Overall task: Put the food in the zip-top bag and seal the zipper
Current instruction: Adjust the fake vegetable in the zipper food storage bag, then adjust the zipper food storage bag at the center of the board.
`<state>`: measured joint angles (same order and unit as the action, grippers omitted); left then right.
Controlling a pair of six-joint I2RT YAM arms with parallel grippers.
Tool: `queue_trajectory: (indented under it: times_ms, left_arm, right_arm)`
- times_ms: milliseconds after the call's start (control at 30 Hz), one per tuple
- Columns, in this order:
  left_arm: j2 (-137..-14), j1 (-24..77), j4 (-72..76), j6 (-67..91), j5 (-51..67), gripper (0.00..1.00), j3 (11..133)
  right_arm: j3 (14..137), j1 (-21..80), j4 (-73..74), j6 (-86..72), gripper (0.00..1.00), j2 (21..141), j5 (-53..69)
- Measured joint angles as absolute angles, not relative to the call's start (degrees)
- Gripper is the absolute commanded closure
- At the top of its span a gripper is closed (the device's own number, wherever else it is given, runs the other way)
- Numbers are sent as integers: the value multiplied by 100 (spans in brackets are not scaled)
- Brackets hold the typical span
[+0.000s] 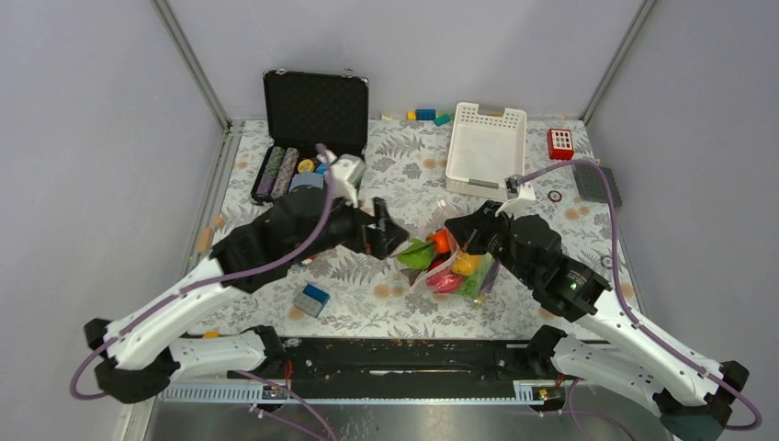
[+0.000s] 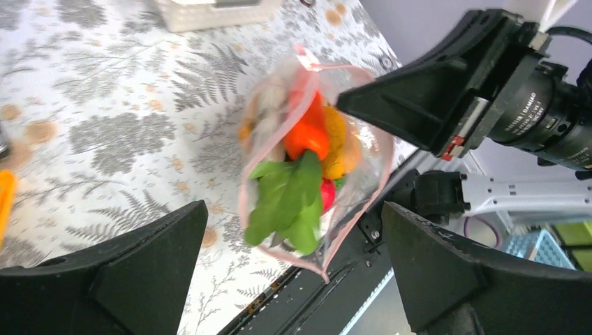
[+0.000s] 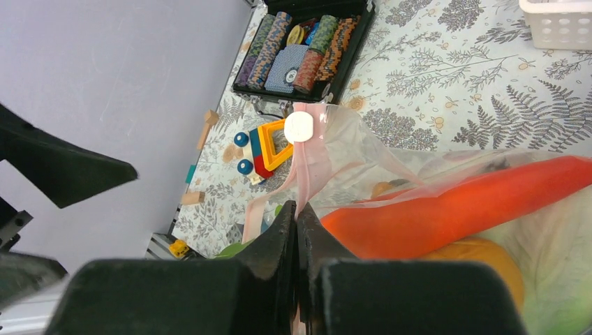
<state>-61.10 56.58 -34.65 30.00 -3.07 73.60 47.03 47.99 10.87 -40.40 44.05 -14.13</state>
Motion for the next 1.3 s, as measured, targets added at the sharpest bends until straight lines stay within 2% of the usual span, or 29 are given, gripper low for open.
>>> queue_trajectory:
  times_ms: [233,500,700,967,1300]
  left_arm:
    - [-5109,5030,-3470,3420,-897,1,6466]
    - [-6313,4718,-3133,3395,-8,7,6147]
    - [-6606,4692,-2770,3256,646,17,6049]
    - [-6912,4678,-2399,3127,1385,18,6049]
    - [-7196,4681,-2128,3046,1697,46,6169]
  right_arm:
    - [4501,4799,980,-4040,100,4143,-1400]
    - [4438,4799,928,-4047,100,4095,-1380]
    - [4436,4799,917,-4049,100,4101,-1382]
    - [4438,4799,847,-4040,100,4198,-1365]
    - [4475,4799,825,-3870,100,4313,-1186]
